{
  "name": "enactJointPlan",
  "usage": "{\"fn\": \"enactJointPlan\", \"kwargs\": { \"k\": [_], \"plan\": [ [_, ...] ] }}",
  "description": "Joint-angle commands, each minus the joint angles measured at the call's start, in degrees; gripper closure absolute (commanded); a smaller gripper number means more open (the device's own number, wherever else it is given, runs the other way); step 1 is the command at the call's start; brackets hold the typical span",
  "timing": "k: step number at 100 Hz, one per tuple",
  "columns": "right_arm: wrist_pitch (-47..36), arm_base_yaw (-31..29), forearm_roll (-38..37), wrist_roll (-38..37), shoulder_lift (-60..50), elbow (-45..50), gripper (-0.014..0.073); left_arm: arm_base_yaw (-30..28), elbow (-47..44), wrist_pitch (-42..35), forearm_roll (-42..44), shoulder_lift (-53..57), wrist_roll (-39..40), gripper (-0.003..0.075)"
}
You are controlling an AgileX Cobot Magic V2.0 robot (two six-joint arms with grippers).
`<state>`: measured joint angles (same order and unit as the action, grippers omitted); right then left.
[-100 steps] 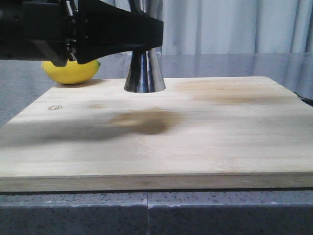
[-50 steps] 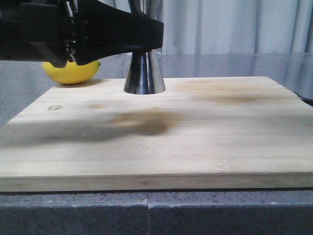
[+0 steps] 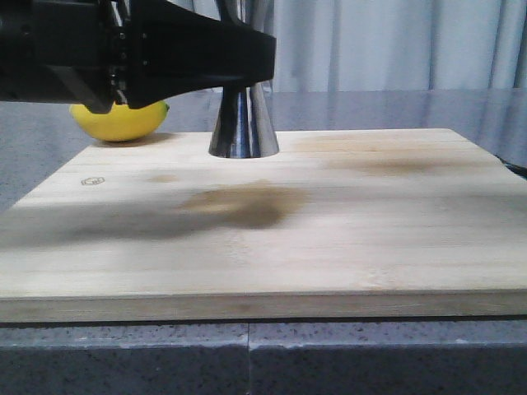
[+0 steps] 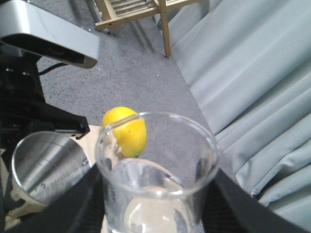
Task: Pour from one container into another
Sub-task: 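Tilt the beaker with the right gripper over the jigger cup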
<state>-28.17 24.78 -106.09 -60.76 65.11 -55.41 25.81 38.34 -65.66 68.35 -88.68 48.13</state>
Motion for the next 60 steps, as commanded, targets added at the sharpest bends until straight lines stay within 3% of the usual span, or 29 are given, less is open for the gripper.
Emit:
{"fn": "enactJointPlan", "kwargs": {
  "k": [1,60],
  "plan": [
    [0.94,0.05,-0.48,1.93,-0.97,-2.28,0.0425,-0.16,1.16,-4.76,-2.73,2.37,0.64,0.0739],
    [2.13,0.05,-0.48,5.75,0.02,-2.28,0.0428,-0.16,1.16,-6.56,-1.69,2.37,0.86,0.0739]
  ]
}}
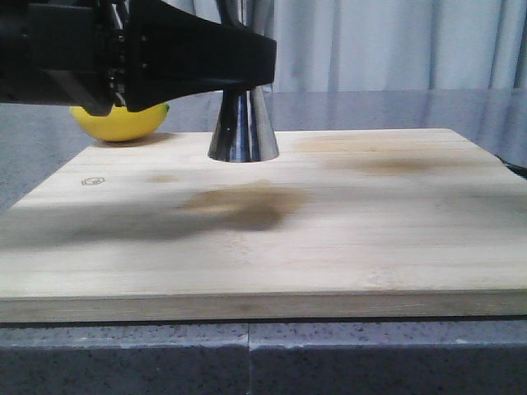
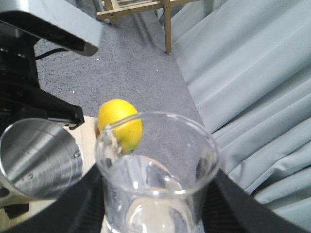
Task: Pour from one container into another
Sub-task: 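Tilt the beaker with the right gripper over the jigger cup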
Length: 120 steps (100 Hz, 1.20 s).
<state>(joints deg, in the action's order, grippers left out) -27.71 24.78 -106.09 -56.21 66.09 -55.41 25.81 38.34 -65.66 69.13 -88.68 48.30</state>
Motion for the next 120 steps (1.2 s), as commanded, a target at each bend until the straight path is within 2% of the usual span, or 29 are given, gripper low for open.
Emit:
{"fn": "enactJointPlan", "kwargs": {
  "k": [1,65,120],
  "plan": [
    [1.68,0.05,-0.48,1.26,-0.97,-2.28,0.0428,-0.16,1.16,-6.56,-2.46,2.37,0.68,0.0739],
    [0.04,0.05,-0.48,2.85,-0.97,-2.28,0.0428,-0.16,1.16,-11.04,0.02,2.37,1.06,0.0739],
    [-2.23,0.05,-0.48,8.16,-0.97,-2.28,0.0428,-0.16,1.67,-12.02,0.84,2.37,2.32,0.0739]
  ]
}}
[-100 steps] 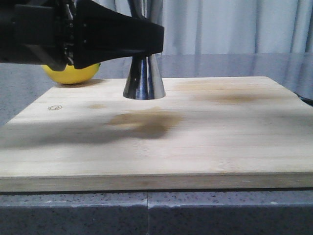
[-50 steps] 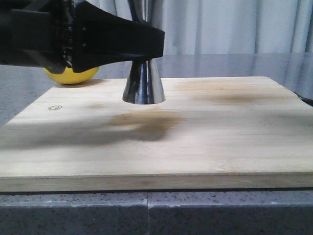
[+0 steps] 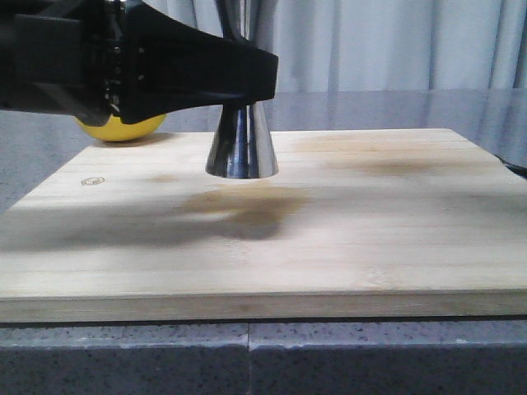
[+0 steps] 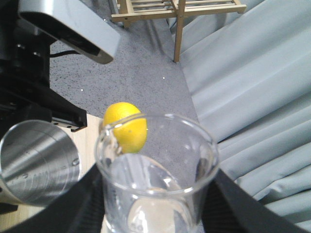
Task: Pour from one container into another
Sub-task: 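Tilt the beaker with the right gripper over the jigger cup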
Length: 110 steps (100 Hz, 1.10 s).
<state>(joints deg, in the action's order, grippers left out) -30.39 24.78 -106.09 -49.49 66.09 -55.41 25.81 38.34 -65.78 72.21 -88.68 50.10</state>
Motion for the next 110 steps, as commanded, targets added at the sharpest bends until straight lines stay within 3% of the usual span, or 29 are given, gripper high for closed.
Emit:
{"fn": "enactJointPlan", "kwargs": {
  "k": [1,110],
  "plan": [
    [0.26,0.05,-0.48,1.53,-0.97,-2.28,0.0428,-0.16,1.67,-11.89,-2.25,2.37,0.52,0.0739],
    [-0.37,0.05,-0.48,7.42,-0.87,-2.28,0.0428,-0.04,1.67,-12.26,-0.57,2.37,0.52,0.0739]
  ]
}}
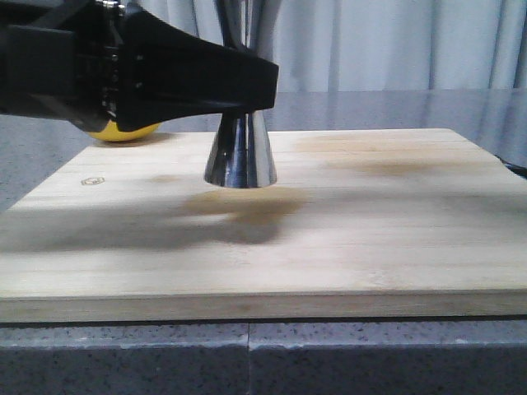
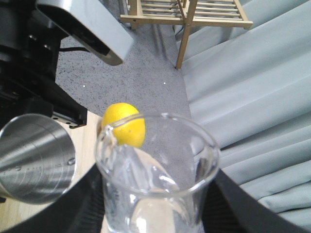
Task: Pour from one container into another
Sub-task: 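Tilt the beaker with the right gripper over the jigger cup, then keep tilting the beaker, pouring liquid into the jigger held by left gripper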
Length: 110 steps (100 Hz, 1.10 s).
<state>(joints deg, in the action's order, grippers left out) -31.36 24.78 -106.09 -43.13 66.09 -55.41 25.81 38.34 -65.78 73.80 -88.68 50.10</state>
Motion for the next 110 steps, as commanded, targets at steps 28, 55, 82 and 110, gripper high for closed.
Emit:
{"fn": "enactJointPlan", "kwargs": {
  "k": [28,55,82,110],
  "plan": [
    [0.44,0.05,-0.48,2.38,-0.23,-2.28,0.0428,-0.04,1.67,-12.26,-2.41,2.37,0.52,0.0739],
    [0.15,0.05,-0.48,3.25,0.91,-2.28,0.0428,1.59,1.67,-12.26,-3.06,2.37,0.52,0.0739],
    [0.03,0.05,-0.48,4.66,0.91,-2.28,0.0428,1.59,2.45,-12.26,-3.55,2.37,0.52,0.0739],
    [0.05,0.05,-0.48,6.47,0.91,-2.42,0.0428,1.59,3.75,-11.48,-3.41,2.37,0.52,0.0739]
  ]
}}
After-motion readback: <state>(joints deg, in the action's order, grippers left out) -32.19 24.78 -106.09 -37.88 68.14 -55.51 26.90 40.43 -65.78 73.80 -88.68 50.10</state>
